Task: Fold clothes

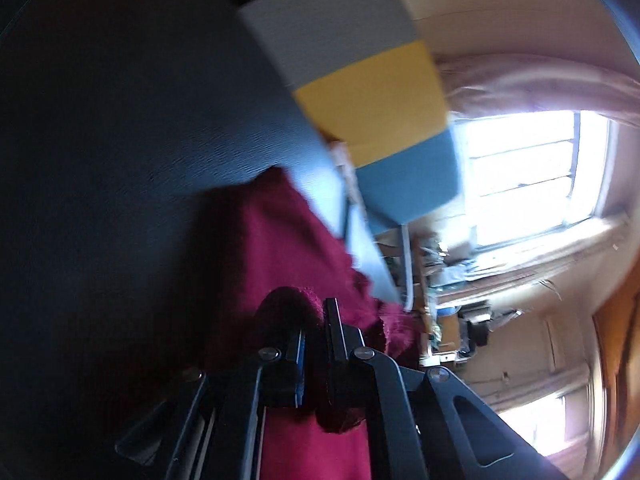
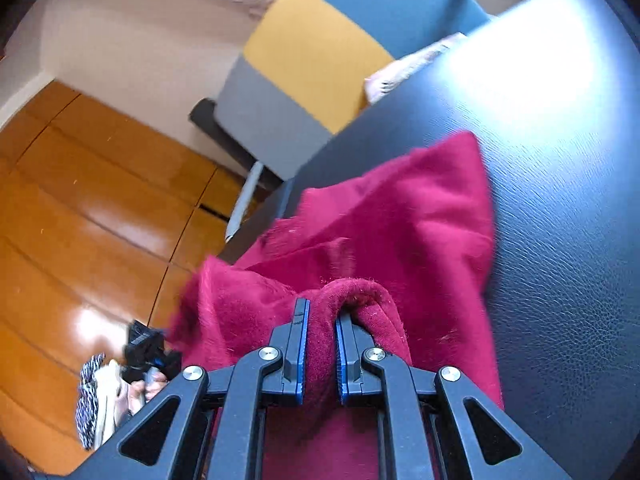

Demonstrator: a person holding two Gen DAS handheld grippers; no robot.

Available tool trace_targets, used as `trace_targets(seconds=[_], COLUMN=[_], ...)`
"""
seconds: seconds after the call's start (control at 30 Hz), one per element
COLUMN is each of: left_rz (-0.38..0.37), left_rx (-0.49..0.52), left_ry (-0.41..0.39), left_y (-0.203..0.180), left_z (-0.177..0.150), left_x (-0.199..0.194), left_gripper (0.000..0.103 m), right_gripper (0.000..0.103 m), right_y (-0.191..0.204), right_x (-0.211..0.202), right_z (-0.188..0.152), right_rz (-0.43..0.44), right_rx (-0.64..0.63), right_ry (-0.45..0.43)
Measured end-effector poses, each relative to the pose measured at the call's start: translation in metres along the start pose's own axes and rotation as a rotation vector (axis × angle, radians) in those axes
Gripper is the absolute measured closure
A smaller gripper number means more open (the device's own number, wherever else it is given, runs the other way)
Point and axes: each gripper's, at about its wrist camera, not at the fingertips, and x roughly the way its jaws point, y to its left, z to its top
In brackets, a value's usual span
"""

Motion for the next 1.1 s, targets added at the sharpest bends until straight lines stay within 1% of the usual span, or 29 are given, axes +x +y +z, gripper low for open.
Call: trace_targets(seconds=[0.07, 0.1, 0.13, 0.17, 0.2, 0.23, 0.3, 0.33, 0.37, 0.43, 0.47, 0.57, 0.67, 0.73, 0.8, 0.97, 1.0, 1.1], left_rz=[-0.011, -0.015, -0.014, -0.013, -0.012, -0.011, -0.023, -0.034, -0.042, -0.043, -0.032, 0.019, 0.077, 0.133, 0.167, 0.226, 0.237, 0.272], left_rx=[-0.037, -0.055, -0.052, -0.050, -0.048, -0.046, -0.045, -0.048, -0.052, -0.045, -0.030, 0.023, 0.073, 0.118, 0.147, 0.227, 0.243, 0.292], left_ry=[0.002, 0.003, 0.004, 0.006, 0.007, 0.008, 0.009, 0.007, 0.003, -0.008, -0.015, -0.044, -0.054, -0.050, -0.041, -0.044, -0.044, -0.046], left_y=[0.013, 0.019, 0.018, 0.017, 0.017, 0.016, 0.015, 0.014, 0.013, 0.009, 0.006, -0.001, -0.004, -0.006, -0.007, -0.023, -0.026, -0.036], left_z=[-0.001, -0.002, -0.004, -0.005, -0.007, -0.008, -0.012, -0.014, -0.015, -0.017, -0.018, -0.020, -0.023, -0.025, -0.025, -0.020, -0.020, -0.017], left_x=[0.008, 0.012, 0.010, 0.008, 0.006, 0.004, -0.003, -0.011, -0.016, -0.022, -0.031, -0.044, -0.056, -0.059, -0.061, -0.054, -0.052, -0.048], left_gripper=[0.097, 0.097, 0.097, 0.095, 0.095, 0.092, 0.087, 0.085, 0.084, 0.083, 0.083, 0.083, 0.081, 0.080, 0.079, 0.074, 0.074, 0.073], right_gripper=[0.090, 0.086, 0.081, 0.077, 0.071, 0.058, 0.047, 0.047, 0.047, 0.047, 0.047, 0.045, 0.043, 0.043, 0.043, 0.043, 0.043, 0.043], right_y=[-0.005, -0.008, -0.011, -0.013, -0.008, -0.004, 0.006, 0.011, 0.019, 0.038, 0.047, 0.066, 0.067, 0.062, 0.058, 0.045, 0.044, 0.042], right_x=[-0.004, -0.006, -0.008, -0.010, -0.016, -0.023, -0.038, -0.045, -0.054, -0.059, -0.061, -0.050, -0.028, -0.016, -0.007, 0.010, 0.022, 0.037], right_z=[0.000, 0.001, 0.001, 0.001, 0.000, 0.000, -0.002, -0.004, -0.006, -0.011, -0.014, -0.022, -0.021, -0.011, 0.000, 0.027, 0.030, 0.037], right_rz=[0.016, 0.024, 0.032, 0.040, 0.050, 0.059, 0.066, 0.064, 0.013, -0.122, -0.189, -0.396, -0.466, -0.473, -0.472, -0.435, -0.433, -0.452], right_rx=[0.022, 0.033, 0.044, 0.055, 0.037, 0.018, -0.025, -0.050, -0.106, -0.254, -0.328, -0.559, -0.648, -0.637, -0.607, -0.462, -0.449, -0.418], right_ry=[-0.006, -0.009, -0.012, -0.016, -0.021, -0.027, -0.038, -0.043, -0.053, -0.053, -0.053, -0.012, 0.037, 0.041, 0.033, -0.012, -0.013, 0.001])
